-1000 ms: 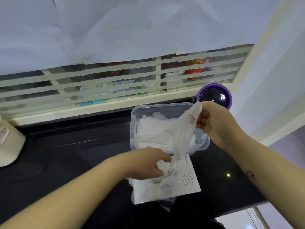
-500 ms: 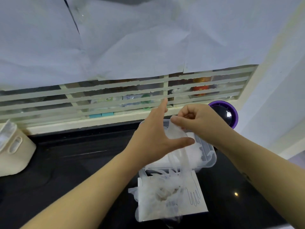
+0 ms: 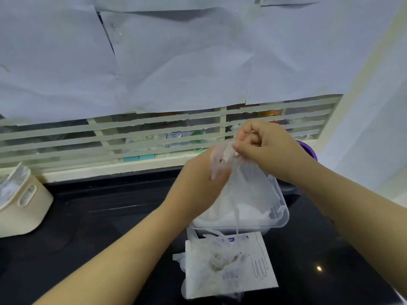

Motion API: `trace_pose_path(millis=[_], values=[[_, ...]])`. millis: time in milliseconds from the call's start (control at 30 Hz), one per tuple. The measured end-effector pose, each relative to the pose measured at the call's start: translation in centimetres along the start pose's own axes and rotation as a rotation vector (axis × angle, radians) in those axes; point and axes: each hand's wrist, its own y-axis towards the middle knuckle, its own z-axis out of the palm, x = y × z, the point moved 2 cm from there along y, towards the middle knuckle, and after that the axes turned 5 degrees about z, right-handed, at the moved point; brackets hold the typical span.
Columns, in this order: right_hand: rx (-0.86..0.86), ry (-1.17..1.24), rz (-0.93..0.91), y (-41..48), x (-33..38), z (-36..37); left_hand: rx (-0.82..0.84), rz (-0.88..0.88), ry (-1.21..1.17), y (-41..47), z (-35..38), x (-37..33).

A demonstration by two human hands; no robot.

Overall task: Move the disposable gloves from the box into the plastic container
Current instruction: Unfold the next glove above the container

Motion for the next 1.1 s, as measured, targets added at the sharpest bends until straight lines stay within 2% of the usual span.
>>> trace_pose_path(millis=[100, 200, 300, 367, 433, 600, 667, 767, 867, 967, 1033, 1100], values=[[0.195, 0.032, 0.073, 0.0, -1.0, -0.3, 0.051, -0.128, -0.172, 0.2, -0.8, 1.0], [0.243, 0.104, 0.192, -0.3, -2.4, -0.4, 0.154, -0.299, -0.436, 0.4, -1.0, 2.0], [0.329, 0.206, 0.304, -1.2, -3.4, -0.3, 0.13, -0.431, -0.68, 0.3, -1.1, 3.1], [0.379, 0.133, 0.308, -1.8, -4.2, -0.1, 0.105, -0.489, -0.815, 0.3, -1.3, 3.6], [0.318, 0.117, 0.296, -2.0, -5.0, 0.0, 0.088, -0.533, -0.905, 0.5, -1.5, 4.1], [0.026, 0.532, 0.395, -1.7, -5.2, -0.1, 0.062, -0.64, -1.121, 1.1, -2.2, 5.8], [-0.033, 0.454, 0.382, -1.2, -5.1, 0.0, 0.089, -0.648, -1.197, 1.2, -2.7, 6.4], [-0.057, 0.302, 0.296, -0.5, -4.4, -0.1, 0.084, -0.618, -1.133, 1.5, -3.1, 7.4], [-0.066, 0.249, 0.286, 0.2, -4.2, -0.5, -0.039, -0.686, -1.03, 1.3, -3.7, 9.1], [0.038, 0.299, 0.337, 0.5, -4.4, -0.4, -0.153, -0.738, -1.079, 1.1, -4.6, 10.8], [0.106, 0.287, 0.352, 0.5, -4.7, -0.1, -0.155, -0.731, -1.08, 0.9, -4.7, 11.4], [0.112, 0.272, 0.36, 0.7, -5.4, 0.2, -0.132, -0.645, -0.931, 1.1, -4.2, 10.8]])
